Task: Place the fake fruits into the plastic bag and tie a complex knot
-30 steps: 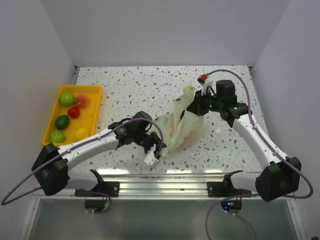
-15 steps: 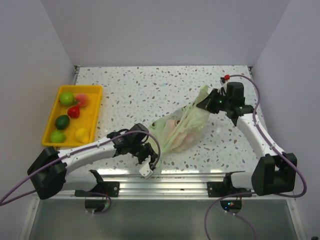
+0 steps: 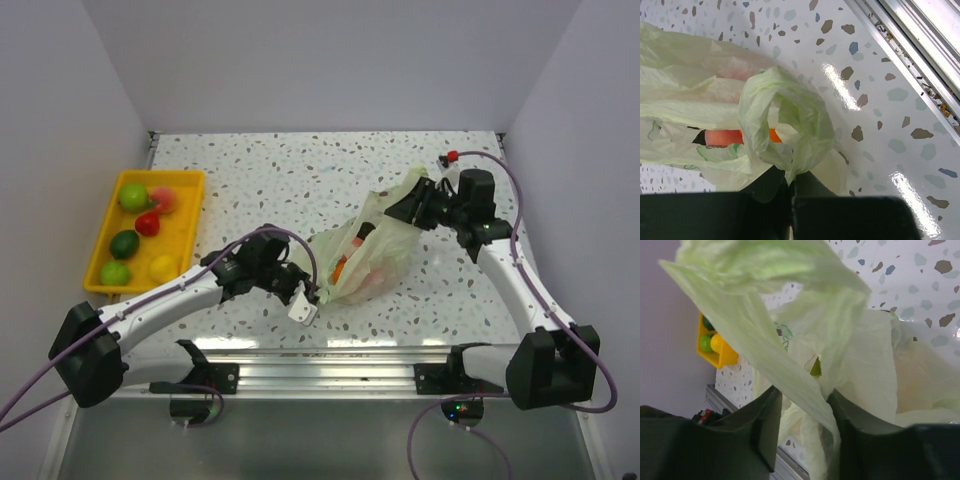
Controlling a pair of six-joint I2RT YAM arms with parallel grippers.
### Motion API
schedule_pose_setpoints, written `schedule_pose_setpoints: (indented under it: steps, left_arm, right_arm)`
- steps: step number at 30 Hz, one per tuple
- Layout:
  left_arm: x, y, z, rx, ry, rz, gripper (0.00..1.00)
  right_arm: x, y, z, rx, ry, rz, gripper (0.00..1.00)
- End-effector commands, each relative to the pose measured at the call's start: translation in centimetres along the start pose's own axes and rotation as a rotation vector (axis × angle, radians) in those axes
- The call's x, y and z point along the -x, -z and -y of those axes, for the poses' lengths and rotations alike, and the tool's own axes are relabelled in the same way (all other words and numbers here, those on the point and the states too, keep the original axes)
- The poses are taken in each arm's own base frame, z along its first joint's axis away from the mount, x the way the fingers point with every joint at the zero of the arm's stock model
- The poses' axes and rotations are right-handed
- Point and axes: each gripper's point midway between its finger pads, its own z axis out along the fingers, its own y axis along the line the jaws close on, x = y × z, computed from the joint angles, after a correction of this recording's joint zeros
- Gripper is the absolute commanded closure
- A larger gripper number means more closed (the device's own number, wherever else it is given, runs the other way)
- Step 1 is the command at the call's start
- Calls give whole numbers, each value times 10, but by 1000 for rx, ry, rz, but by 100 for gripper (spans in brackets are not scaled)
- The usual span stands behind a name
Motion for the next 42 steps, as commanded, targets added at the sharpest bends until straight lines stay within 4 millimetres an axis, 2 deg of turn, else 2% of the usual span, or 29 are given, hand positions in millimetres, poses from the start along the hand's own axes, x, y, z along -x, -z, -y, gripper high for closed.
schedule_pose_setpoints:
  steps: [1,3,5,10,14,17,20,22,27,34,35,37,38,40,42]
  left_arm:
    - [19,7,-18,39,-1,55,100]
    - [18,6,-17,31,-2,53,100]
    - [18,6,-16,26,-9,55,100]
    - [15,0,2,-40,-95,41,100]
    - [10,-11,13,-85,-171,8,100]
    - [12,-22,20,-128,-242,1,100]
    - [14,-29,22,-157,-291,-1,100]
    - [16,-31,16,-159,-317,-2,100]
    - [20,-40,10,-175,-380,-3,100]
    - [28,-49,2,-176,-408,10,100]
    - [28,-49,1,-173,-407,8,100]
    - [31,-50,-1,-172,-396,16,100]
    - [32,-50,-1,-171,-376,18,100]
    - [36,-46,-1,-180,-347,22,100]
    - [43,-39,-4,-170,-281,26,100]
  right_arm:
    - [3,9,-19,92,152,-3,53]
    - [5,12,-22,105,164,26,43]
    - [15,17,-31,128,158,94,38]
    - [29,3,-20,75,5,153,35]
    - [36,-11,-21,73,-104,143,31]
    - [40,-16,-21,50,-160,150,21]
    - [39,-21,-13,3,-186,146,19]
    - [39,-24,-8,-15,-191,150,19]
    - [27,-37,8,-70,-226,122,19]
    - [17,-41,28,-151,-213,107,21]
    - [15,-42,28,-150,-208,101,30]
    - [15,-44,26,-117,-183,104,55]
    - [16,-45,24,-102,-124,100,81]
    - [25,-44,19,-88,-32,108,96]
    - [27,-43,13,-51,134,84,100]
